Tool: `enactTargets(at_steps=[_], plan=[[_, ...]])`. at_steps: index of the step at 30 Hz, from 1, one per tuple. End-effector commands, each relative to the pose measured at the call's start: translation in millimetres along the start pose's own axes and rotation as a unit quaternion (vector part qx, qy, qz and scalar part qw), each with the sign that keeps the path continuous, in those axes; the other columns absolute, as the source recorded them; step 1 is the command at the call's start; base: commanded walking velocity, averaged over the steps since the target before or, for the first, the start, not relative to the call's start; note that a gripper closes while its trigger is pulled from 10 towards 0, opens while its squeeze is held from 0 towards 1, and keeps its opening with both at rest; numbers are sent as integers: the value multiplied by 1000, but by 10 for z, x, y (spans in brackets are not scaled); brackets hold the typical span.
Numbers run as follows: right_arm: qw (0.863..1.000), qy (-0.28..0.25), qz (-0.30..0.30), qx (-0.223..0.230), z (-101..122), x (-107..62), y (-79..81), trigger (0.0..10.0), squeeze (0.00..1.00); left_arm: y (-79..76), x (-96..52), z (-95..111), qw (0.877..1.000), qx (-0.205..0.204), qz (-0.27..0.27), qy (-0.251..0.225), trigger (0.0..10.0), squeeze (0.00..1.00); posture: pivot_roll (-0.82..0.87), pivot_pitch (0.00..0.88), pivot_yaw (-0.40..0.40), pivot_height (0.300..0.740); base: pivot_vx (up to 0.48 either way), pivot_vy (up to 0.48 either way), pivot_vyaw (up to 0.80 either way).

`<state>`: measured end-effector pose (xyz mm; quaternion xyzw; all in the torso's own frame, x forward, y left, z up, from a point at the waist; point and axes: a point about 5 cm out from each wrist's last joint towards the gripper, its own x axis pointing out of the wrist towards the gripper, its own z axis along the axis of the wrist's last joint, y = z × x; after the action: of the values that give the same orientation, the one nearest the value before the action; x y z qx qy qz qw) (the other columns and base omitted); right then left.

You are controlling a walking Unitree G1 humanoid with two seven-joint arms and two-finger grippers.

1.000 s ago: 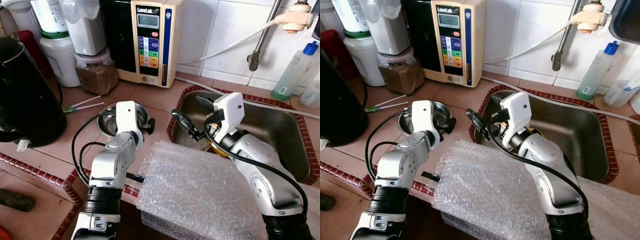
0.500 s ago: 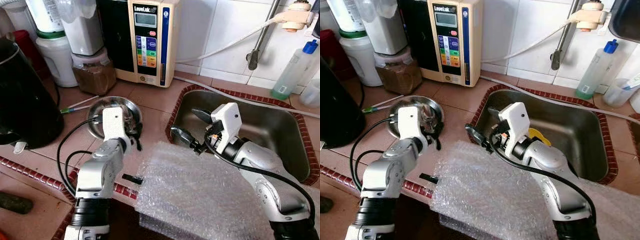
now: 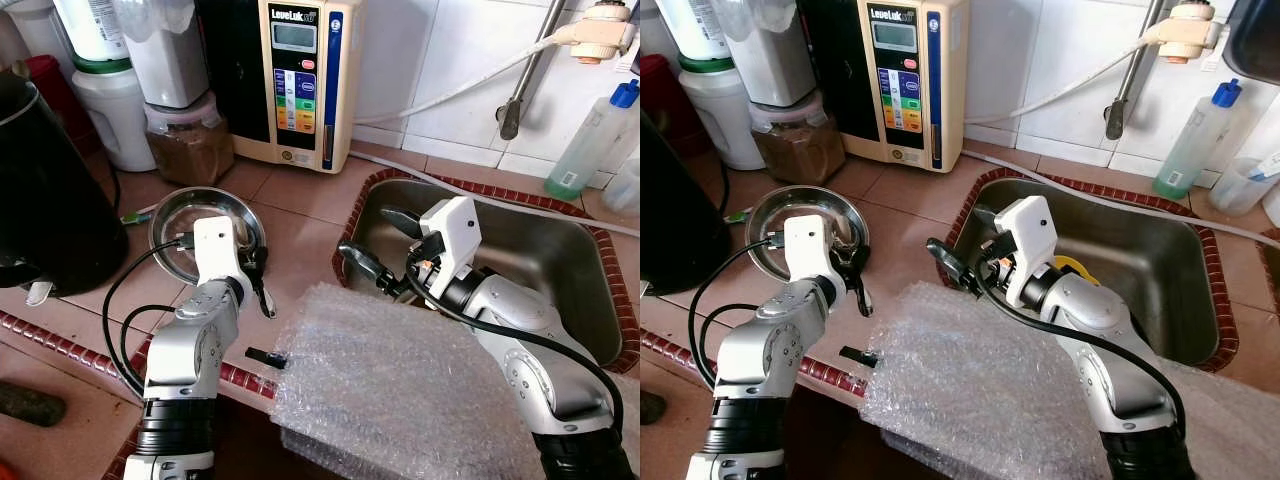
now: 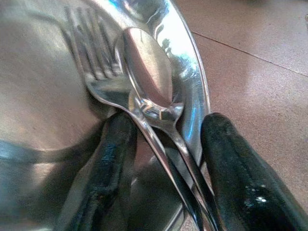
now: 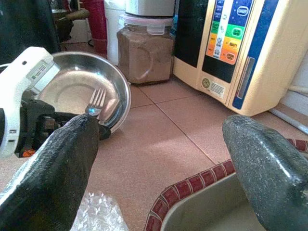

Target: Kitchen organization

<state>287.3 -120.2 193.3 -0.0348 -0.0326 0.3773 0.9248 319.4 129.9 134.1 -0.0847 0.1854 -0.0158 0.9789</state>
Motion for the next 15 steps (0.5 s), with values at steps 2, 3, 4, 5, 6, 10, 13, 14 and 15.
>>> enactTargets(at_steps=[2, 3, 4, 5, 6, 10, 13, 14, 15], plan=[[1000, -2, -8, -10, 21, -8, -34, 10000, 0, 0, 20, -105, 999, -13, -19, 32, 0, 0, -72, 59, -5, 740, 0, 0, 0], [1000, -2, -8, -10, 21, -8, -34, 10000, 0, 0, 20, -105, 999, -13, -19, 32, 0, 0, -72, 59, -5, 740, 0, 0, 0], [1000, -2, -7, -15, 29, -6, -37, 10000, 0, -43, 17, -91, 998, -26, -42, 33, 0, 0, -72, 59, -6, 740, 0, 0, 0], [1000, -2, -7, -15, 29, -6, -37, 10000, 0, -43, 17, -91, 998, -26, -42, 33, 0, 0, -72, 59, -6, 740, 0, 0, 0], [1000, -2, -7, -17, 34, -6, -38, 10000, 0, -63, 16, -76, 998, -28, -54, 31, 0, 0, -71, 58, -7, 740, 0, 0, 0], [1000, -2, -7, -19, 41, -4, -50, 10000, 0, -63, 20, 10, 997, -33, -67, 14, 0, 0, -71, 57, -10, 740, 0, 0, 0], [1000, -2, -8, -21, 49, 0, -60, 10000, 0, -50, 11, 135, 996, -40, -73, -14, 0, 0, -69, 55, -12, 740, 0, 0, 0], [1000, -2, -8, -22, 50, 1, -62, 10000, 0, -51, 9, 144, 996, -37, -76, -14, 0, 0, -69, 55, -12, 740, 0, 0, 0], [1000, -2, -8, -22, 51, 2, -65, 10000, 0, -55, 4, 177, 996, -41, -82, -21, 0, 0, -68, 54, -12, 740, 0, 0, 0]])
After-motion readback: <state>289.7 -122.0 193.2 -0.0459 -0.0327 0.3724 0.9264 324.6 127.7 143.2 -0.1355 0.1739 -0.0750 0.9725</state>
